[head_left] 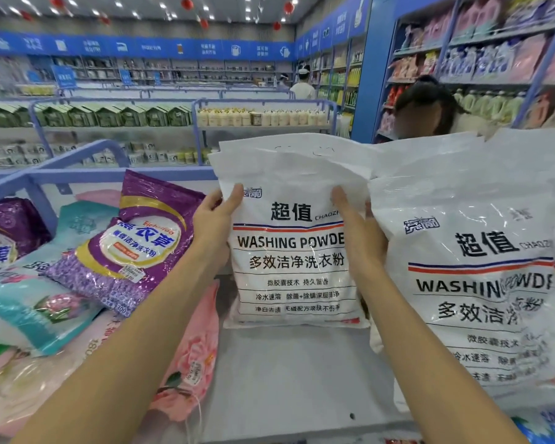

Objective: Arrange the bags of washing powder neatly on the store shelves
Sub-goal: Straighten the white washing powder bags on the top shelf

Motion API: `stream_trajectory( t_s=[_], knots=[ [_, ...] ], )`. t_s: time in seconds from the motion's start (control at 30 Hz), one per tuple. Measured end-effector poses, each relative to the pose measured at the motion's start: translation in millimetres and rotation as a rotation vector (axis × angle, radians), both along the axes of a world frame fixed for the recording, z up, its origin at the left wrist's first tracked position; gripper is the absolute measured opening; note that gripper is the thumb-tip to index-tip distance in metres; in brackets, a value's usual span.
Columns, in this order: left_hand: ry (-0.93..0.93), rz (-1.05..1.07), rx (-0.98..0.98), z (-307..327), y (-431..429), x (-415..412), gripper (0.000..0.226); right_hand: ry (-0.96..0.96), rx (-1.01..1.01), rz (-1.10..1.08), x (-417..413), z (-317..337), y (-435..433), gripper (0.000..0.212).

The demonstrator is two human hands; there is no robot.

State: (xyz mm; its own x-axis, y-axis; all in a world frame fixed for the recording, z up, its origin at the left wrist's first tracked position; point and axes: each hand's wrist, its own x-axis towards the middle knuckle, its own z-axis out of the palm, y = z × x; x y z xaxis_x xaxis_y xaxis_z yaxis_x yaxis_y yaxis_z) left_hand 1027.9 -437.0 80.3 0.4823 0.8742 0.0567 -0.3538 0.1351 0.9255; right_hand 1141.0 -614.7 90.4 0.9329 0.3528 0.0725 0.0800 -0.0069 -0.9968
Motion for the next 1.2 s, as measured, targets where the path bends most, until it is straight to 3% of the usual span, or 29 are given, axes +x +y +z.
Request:
stream_trajectory(
  t_s=[0.07,0.17,0.3,0.43,0.57,0.67,0.8,0.83,0.9,0.93,1.1,1.2],
  knots=[
    [-0.013,-0.019,-0.031,6,4,1,0.039,0.052,0.041,-0.013,9,-3,2,0.034],
    [-0.053,0.015,-0.055,15,12,2,0.034,0.230,0.232,-0.121,12,2,9,0.083],
    [-0.078,0.059,-0.040,26,17,6,0.038,0.244,0.309,-0.176,33,-1,26,0.104],
    [-0.031,0.068,-0.009,27,22,13,0.017,0.201,0.221,-0.003,34,2,21,0.072],
    [0.068,0.135,0.200,27,11,16,0.025,0.095,0.150,-0.030,34,-7,17,0.068],
    [0.134,0.224,0.235,25,5,17,0.035,0.107,0.059,-0.030,26,-6,13,0.062],
    [0.166,0.287,0.235,19,6,12,0.032,-0.236,-0.106,-0.146,7,-20,6,0.020],
    [0.165,0.269,0.232,15,3,10,0.035,-0.322,-0.107,-0.168,-2,-30,3,0.028],
    [0.187,0.203,0.245,1,-11,2,0.047,-0.444,-0.156,-0.138,-19,-59,-4,0.075],
    [0.224,0.180,0.308,-11,-19,-3,0.054,-0.480,-0.228,-0.103,-28,-74,-9,0.085],
    [0.582,-0.064,0.756,-86,-57,-31,0.127,-0.804,-0.640,0.055,-44,-132,-38,0.096],
    [0.767,-0.106,0.853,-104,-70,-37,0.144,-0.819,-0.734,0.124,-31,-134,-46,0.098]
  ],
)
